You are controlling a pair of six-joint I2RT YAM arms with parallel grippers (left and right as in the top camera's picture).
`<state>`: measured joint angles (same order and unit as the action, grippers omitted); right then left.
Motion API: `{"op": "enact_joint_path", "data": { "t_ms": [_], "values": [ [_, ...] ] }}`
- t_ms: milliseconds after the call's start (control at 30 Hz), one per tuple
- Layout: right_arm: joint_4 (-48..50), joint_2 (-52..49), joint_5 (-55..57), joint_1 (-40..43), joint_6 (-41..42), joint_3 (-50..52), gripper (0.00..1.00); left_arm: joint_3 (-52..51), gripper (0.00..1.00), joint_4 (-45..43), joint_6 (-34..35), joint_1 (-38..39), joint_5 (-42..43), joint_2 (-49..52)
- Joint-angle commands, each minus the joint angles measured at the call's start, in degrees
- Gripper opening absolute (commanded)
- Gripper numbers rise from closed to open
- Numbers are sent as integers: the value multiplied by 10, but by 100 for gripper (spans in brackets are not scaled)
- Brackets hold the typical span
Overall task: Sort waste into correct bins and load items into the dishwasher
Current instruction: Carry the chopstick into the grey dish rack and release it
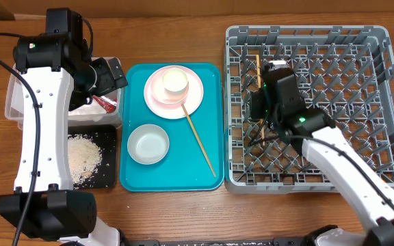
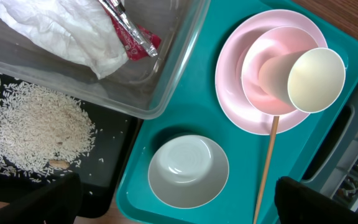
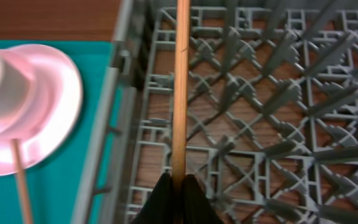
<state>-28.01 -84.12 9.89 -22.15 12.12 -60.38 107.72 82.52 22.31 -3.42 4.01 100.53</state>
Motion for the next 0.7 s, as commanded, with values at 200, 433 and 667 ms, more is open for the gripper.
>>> {"op": "enact_joint_path", "data": {
  "t_ms": [200, 433, 667],
  "values": [
    [5, -42, 2, 16, -49, 3, 41, -3, 100, -1, -5, 0, -2, -3],
    [39, -42, -179, -9, -49, 3, 42, -3, 100, -1, -5, 0, -2, -3],
    [78, -52, -187, -95, -51, 3, 43, -3, 100, -1, -5, 0, -2, -3]
  ]
}}
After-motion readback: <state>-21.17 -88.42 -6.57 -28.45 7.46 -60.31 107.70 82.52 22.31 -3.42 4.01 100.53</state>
